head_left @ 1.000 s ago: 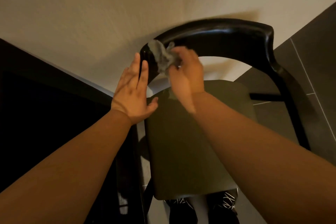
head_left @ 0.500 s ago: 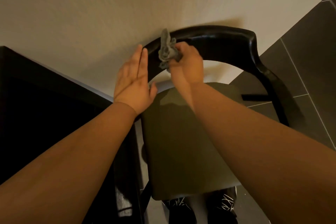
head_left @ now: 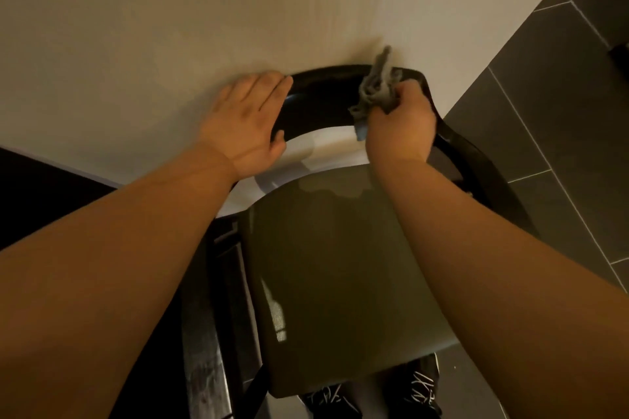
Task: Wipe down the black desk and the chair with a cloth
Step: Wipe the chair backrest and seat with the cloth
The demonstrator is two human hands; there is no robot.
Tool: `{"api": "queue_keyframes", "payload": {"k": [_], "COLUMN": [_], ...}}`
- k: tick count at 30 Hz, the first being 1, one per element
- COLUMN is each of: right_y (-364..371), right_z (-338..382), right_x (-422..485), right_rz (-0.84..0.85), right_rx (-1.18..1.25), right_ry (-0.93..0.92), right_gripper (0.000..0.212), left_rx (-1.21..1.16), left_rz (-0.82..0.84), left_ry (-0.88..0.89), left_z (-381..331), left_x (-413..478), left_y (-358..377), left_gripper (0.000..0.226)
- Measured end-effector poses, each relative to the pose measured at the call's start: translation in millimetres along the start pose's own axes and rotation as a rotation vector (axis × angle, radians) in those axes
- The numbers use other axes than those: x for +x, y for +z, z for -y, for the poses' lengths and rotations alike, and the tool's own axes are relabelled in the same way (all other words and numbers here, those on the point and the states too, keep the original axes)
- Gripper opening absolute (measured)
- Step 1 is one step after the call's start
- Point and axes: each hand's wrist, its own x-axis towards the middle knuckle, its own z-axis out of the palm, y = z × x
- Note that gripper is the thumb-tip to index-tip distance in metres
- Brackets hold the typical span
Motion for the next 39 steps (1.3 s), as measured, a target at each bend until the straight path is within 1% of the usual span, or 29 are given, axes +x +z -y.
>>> {"api": "queue_keyframes", "payload": {"k": [3, 5, 7, 9, 12, 14, 17, 19, 21, 22, 25, 27, 31, 36, 39], "right_y": [32, 36, 22, 0, -24, -21, 1, 13, 12, 4, -29, -42, -25, 17, 22], "right_z": [18, 18, 8, -7, -25, -24, -11, -5, -6, -12, -38, -53, -46, -16, -3], "right_x": [-5, -4, -2, 2, 4, 6, 4, 1, 1, 2, 2, -2, -2, -6, -17], "right_rz": [0.135, 0.175, 0.119, 0.013, -0.092, -0.097, -0.027, 0.058, 0.082, 0.055, -0.092, -0.133, -0.102, 0.007, 0.079], "right_rx": [-0.08, -0.115, -0.041, 0.05, 0.064, 0.053, 0.015, -0.04, -0.109, -0.122, -0.079, -0.072, -0.03, 0.06, 0.158], "right_ry": [-0.162, -0.2, -0.145, -0.031, 0.044, 0.036, -0.03, -0.086, -0.106, -0.087, 0.057, 0.123, 0.112, -0.007, -0.048], "right_gripper": [0.015, 0.015, 0.013, 0.011, 0.014, 0.019, 0.025, 0.025, 0.021, 0.018, 0.007, 0.005, 0.011, 0.02, 0.016], "left_rx": [0.039, 0.035, 0.032, 0.018, 0.016, 0.033, 0.047, 0.051, 0.057, 0.053, 0.041, 0.037, 0.043, 0.032, 0.002], "left_rz": [-0.019, -0.036, -0.034, -0.051, -0.064, -0.047, -0.03, -0.033, -0.033, -0.038, -0.061, -0.063, -0.072, -0.041, -0.036], "left_ry": [0.001, 0.009, 0.008, 0.001, 0.014, 0.005, 0.003, 0.008, 0.013, 0.016, 0.013, 0.004, 0.006, 0.002, -0.004], "left_z": [1, -1, 0, 1, 2, 4, 6, 6, 6, 6, 6, 6, 6, 3, 0], "left_x": [1, 2, 3, 2, 1, 2, 4, 3, 3, 3, 3, 3, 2, 1, -2], "left_y": [6, 9, 9, 8, 9, 10, 13, 14, 15, 15, 16, 17, 17, 14, 8], "left_gripper": [0.087, 0.089, 0.09, 0.091, 0.092, 0.094, 0.095, 0.095, 0.094, 0.093, 0.092, 0.091, 0.092, 0.094, 0.094]}}
